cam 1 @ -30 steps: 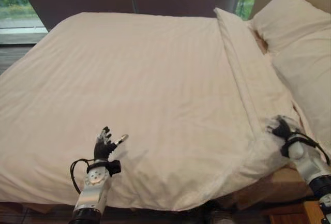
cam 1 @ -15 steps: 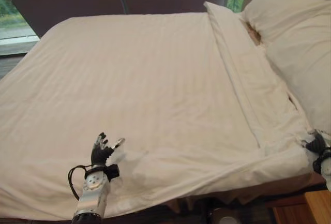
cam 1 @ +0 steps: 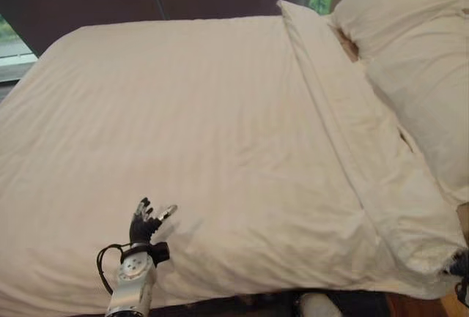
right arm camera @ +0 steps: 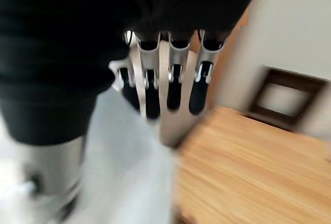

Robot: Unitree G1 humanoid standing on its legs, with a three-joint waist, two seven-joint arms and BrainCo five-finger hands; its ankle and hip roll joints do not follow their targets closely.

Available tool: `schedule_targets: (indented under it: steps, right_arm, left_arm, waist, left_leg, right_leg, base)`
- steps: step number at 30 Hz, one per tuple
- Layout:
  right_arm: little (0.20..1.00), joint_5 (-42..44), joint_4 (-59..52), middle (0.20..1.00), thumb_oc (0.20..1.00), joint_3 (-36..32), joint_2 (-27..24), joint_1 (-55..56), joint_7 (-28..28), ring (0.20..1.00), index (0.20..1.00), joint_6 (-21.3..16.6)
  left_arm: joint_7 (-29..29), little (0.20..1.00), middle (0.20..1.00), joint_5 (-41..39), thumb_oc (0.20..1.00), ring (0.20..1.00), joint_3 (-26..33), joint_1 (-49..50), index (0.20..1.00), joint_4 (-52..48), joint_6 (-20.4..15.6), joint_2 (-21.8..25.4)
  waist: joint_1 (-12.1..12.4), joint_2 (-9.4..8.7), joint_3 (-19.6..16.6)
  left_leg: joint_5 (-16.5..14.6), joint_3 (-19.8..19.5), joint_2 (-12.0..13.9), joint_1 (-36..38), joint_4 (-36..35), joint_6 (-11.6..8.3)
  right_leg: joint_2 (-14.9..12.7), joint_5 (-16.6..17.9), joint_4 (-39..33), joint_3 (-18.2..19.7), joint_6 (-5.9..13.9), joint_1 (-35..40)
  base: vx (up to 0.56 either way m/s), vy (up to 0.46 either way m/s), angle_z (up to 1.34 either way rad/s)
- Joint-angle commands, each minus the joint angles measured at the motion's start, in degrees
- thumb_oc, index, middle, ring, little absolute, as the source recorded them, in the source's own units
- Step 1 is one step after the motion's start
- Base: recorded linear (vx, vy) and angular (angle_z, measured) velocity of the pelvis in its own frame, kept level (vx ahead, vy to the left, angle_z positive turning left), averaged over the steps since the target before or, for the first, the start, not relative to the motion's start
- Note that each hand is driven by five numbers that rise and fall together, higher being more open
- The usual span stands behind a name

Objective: Making the bed.

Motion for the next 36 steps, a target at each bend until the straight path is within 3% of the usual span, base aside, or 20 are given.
schedule_targets:
  steps: [1, 10, 19, 21, 23, 24, 25, 26, 27, 28, 29, 31, 34, 36]
  right_arm:
    - [1.000, -4.2, -0.3, 1.000, 1.000, -2.7, -3.1, -3.8, -1.9, 1.000, 1.000, 2.3]
    - [1.000, -8.5, -6.2, 1.000, 1.000, -5.2, -4.3, -2.6, -2.2, 1.000, 1.000, 5.1]
    - [1.000, -9.9, -13.0, 1.000, 1.000, -3.3, -5.8, -13.0, -3.8, 1.000, 1.000, 8.1]
    - [1.000, -7.0, -15.6, 1.000, 1.000, -4.4, -4.7, -14.9, -4.9, 1.000, 1.000, 7.8]
    - [1.000, 3.3, -17.5, 1.000, 1.000, -6.0, -1.2, -16.5, -9.1, 1.000, 1.000, 4.8]
    - [0.420, 32.8, -18.3, 0.420, 0.420, -10.2, 8.0, -18.4, -14.1, 0.420, 0.420, -5.8]
    - [0.200, 33.0, -18.1, 0.200, 0.200, -10.2, 8.0, -18.5, -14.1, 0.200, 0.200, -6.0]
    - [0.200, 39.6, -17.7, 0.200, 0.200, -11.7, 9.4, -19.2, -15.5, 0.200, 0.200, -9.1]
    - [0.200, 51.0, -17.7, 0.200, 0.200, -14.6, 11.6, -20.6, -16.4, 0.200, 0.200, -14.8]
    - [0.200, 55.9, -18.1, 0.200, 0.200, -15.9, 13.0, -21.5, -16.6, 0.200, 0.200, -17.8]
    - [0.200, 56.0, -18.0, 0.200, 0.200, -15.9, 13.0, -21.5, -16.5, 0.200, 0.200, -17.9]
    - [0.200, 61.8, -17.9, 0.200, 0.200, -17.3, 14.7, -23.3, -16.6, 0.200, 0.200, -21.8]
    - [0.200, 71.1, -18.6, 0.200, 0.200, -20.5, 16.3, -26.4, -17.0, 0.200, 0.200, -27.9]
    - [0.200, 71.2, -18.5, 0.200, 0.200, -20.8, 15.9, -26.7, -17.2, 0.200, 0.200, -28.0]
  left_arm:
    - [1.3, 1.000, 1.000, 3.6, 1.000, 1.000, 1.4, -3.1, 1.000, -1.3, -1.5, 1.6]
    - [1.1, 1.000, 1.000, 4.6, 1.000, 1.000, 2.1, -1.7, 1.000, -3.8, -0.5, 1.6]
    - [1.6, 1.000, 1.000, 3.9, 1.000, 1.000, 1.7, -2.7, 1.000, -5.1, 0.0, 2.0]
    - [1.9, 1.000, 1.000, 3.2, 1.000, 1.000, 2.2, -2.6, 1.000, -6.0, -0.1, 2.1]
    - [2.3, 1.000, 1.000, 2.3, 1.000, 1.000, 2.2, -2.9, 1.000, -6.1, -0.7, 1.9]
    - [3.4, 1.000, 1.000, 1.6, 1.000, 1.000, 1.9, -4.4, 1.000, -5.0, -1.2, 2.5]
    - [3.4, 1.000, 1.000, 1.6, 1.000, 1.000, 1.8, -4.5, 1.000, -4.9, -1.3, 2.6]
    - [3.8, 1.000, 1.000, 0.8, 1.000, 1.000, 1.8, -5.4, 1.000, -4.3, -1.4, 3.1]
    - [4.3, 1.000, 1.000, -0.8, 1.000, 1.000, 1.4, -5.8, 1.000, -3.1, -1.9, 3.4]
    - [4.4, 1.000, 1.000, -1.3, 1.000, 1.000, 0.9, -5.8, 1.000, -3.2, -2.2, 3.3]
    - [4.4, 1.000, 1.000, -1.3, 1.000, 1.000, 0.9, -5.9, 1.000, -3.1, -2.2, 3.4]
    - [4.7, 1.000, 1.000, -2.7, 1.000, 1.000, 0.2, -6.4, 1.000, -2.9, -2.9, 3.0]
    - [4.5, 1.000, 1.000, -4.4, 1.000, 1.000, -1.6, -7.0, 1.000, -1.9, -3.9, 2.7]
    - [4.3, 1.000, 1.000, -4.8, 1.000, 1.000, -2.2, -7.0, 1.000, -1.6, -4.1, 2.6]
  waist:
    - [-0.4, 0.34, 1.1]
    - [1.0, -1.83, 0.2]
    - [3.4, -4.18, -0.7]
    - [3.9, -4.60, -1.0]
    - [4.2, -4.55, -1.0]
    - [4.4, -4.36, -1.1]
    - [4.5, -4.52, -1.1]
    - [4.4, -4.28, -1.1]
    - [4.3, -3.24, -0.9]
    - [4.4, -2.64, -0.8]
    - [4.4, -2.73, -0.8]
    - [4.3, -1.73, -0.6]
    - [3.7, 0.71, -0.4]
    - [3.5, 1.42, -0.5]
  left_leg:
    - [3.9, 1.4, 4.2, -2.0, 0.7, -1.78]
    - [3.4, 0.6, 4.0, -2.4, 0.7, -1.46]
    - [3.0, -0.3, 4.3, -3.1, 0.7, -1.43]
    - [3.3, -0.5, 4.3, -3.5, 0.7, -1.36]
    - [3.0, -0.8, 4.2, -3.5, 0.7, -1.33]
    - [3.3, -1.5, 4.3, -4.0, 0.7, -1.31]
    - [3.6, -1.5, 4.2, -4.2, 0.7, -1.26]
    - [3.6, -1.8, 4.2, -4.3, 0.7, -1.25]
    - [3.4, -2.4, 3.9, -4.2, 0.7, -1.25]
    - [3.3, -2.6, 3.7, -4.3, 0.7, -1.17]
    - [3.6, -2.6, 3.7, -4.5, 0.7, -1.12]
    - [3.7, -3.1, 3.3, -4.8, 0.7, -1.10]
    - [4.2, -3.5, 3.0, -5.6, 0.7, -1.23]
    - [4.2, -3.6, 2.9, -5.8, 0.7, -1.23]
  right_leg:
    - [-4.9, -4.9, 1.3, -0.1, 4.53, 1.5]
    - [-5.3, -4.3, 1.3, -1.2, 4.80, 1.8]
    - [-5.7, -3.5, 1.3, -2.3, 5.12, 1.9]
    - [-5.7, -3.2, 1.3, -2.5, 4.98, 1.8]
    - [-5.6, -3.4, 1.3, -2.7, 5.06, 2.0]
    - [-5.6, -3.9, 1.3, -2.8, 4.91, 1.9]
    - [-5.6, -3.6, 1.3, -2.7, 4.78, 1.6]
    - [-5.7, -3.8, 1.3, -2.8, 4.76, 1.7]
    - [-5.9, -4.4, 1.3, -2.9, 4.89, 2.0]
    - [-6.1, -4.6, 1.3, -3.0, 4.90, 2.0]
    - [-6.1, -4.3, 1.3, -3.0, 4.78, 1.8]
    - [-6.4, -4.4, 1.3, -3.1, 4.85, 1.6]
    - [-7.0, -4.7, 1.3, -3.0, 4.85, 0.9]
    - [-7.2, -4.8, 1.3, -3.0, 4.87, 0.9]
  base:
    - [0.00, 0.000, 0.00]
    - [0.00, 0.009, 0.01]
    - [0.01, 0.020, 0.03]
    - [0.02, 0.018, 0.18]
    - [0.03, 0.022, 0.16]
    - [-0.01, 0.011, 0.05]
    - [0.00, 0.000, 0.00]
    - [0.02, 0.032, 0.02]
    - [0.04, 0.051, 0.11]
    - [0.02, 0.043, 0.09]
    - [0.01, 0.013, 0.12]
    - [0.00, -0.005, 0.10]
    - [0.00, -0.012, 0.04]
    - [0.00, 0.000, 0.00]
